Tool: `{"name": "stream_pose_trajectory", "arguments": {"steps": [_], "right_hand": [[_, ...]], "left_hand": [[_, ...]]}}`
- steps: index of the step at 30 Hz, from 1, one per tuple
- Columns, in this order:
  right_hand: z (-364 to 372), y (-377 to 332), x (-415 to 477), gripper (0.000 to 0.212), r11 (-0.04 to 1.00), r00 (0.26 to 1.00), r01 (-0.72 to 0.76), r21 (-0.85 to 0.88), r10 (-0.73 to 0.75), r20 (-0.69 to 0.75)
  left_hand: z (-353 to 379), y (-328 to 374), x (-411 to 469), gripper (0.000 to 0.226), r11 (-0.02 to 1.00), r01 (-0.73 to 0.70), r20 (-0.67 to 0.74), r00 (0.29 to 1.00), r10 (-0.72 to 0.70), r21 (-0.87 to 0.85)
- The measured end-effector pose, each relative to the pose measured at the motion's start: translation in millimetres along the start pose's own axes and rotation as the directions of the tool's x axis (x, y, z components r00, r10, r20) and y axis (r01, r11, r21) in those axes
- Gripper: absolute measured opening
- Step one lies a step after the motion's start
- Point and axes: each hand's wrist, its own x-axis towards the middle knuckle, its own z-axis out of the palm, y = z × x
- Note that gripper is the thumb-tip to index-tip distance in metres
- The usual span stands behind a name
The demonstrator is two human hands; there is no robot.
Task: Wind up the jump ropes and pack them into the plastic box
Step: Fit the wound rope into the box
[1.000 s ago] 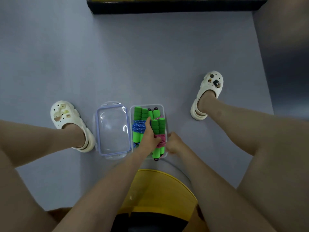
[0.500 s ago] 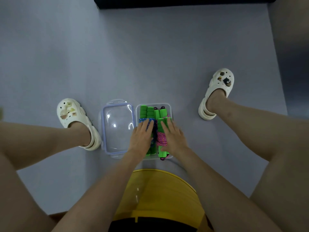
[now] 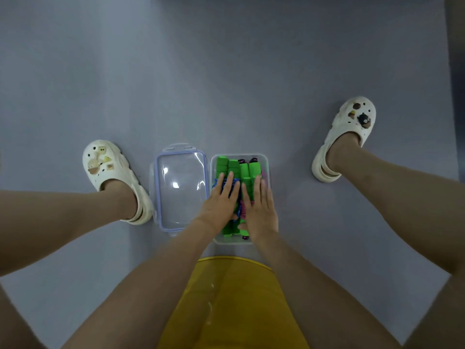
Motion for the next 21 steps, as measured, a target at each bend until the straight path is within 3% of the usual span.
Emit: {"name": "stream_pose_trajectory", "arguments": {"steps": [4, 6, 11, 15, 17, 19, 21], "right_hand": [[5, 0, 8, 0.118, 1.000, 1.000, 0.004, 0.015, -0.004, -0.001], [5, 4, 7, 0.119, 0.999, 0.999, 0.033, 0.005, -0.033, 0.012], [-10, 17, 9, 0.121, 0.993, 0.994, 0.109, -0.051, -0.107, 0.030], [-10, 26, -4, 0.129, 0.990, 0.991, 0.131, -0.044, -0.132, -0.006], [-12, 22, -9, 0.130, 0.993, 0.994, 0.109, 0.042, -0.108, -0.035], [-10, 17, -10, 0.127, 0.973, 0.999, 0.017, 0.229, -0.008, -0.039], [-6, 11, -8, 0.117, 0.822, 0.986, -0.141, 0.552, 0.168, 0.003]], "left_hand": [[-11, -3, 14, 0.093, 1.000, 0.000, 0.065, 0.998, 0.001, -0.017], [1, 0, 10, 0.091, 1.000, 0.007, 0.054, 0.998, -0.009, 0.029], [2, -15, 5, 0.101, 0.998, -0.014, 0.017, 1.000, 0.015, -0.065], [4, -18, -9, 0.102, 0.998, -0.063, -0.116, 0.992, 0.059, -0.029], [11, -21, -17, 0.097, 0.990, -0.004, -0.183, 0.983, -0.022, -0.144], [18, -25, -23, 0.080, 0.884, 0.121, -0.218, 0.946, -0.241, -0.451], [24, -27, -24, 0.051, 0.600, 0.227, -0.075, 0.897, -0.435, -0.767]]}}
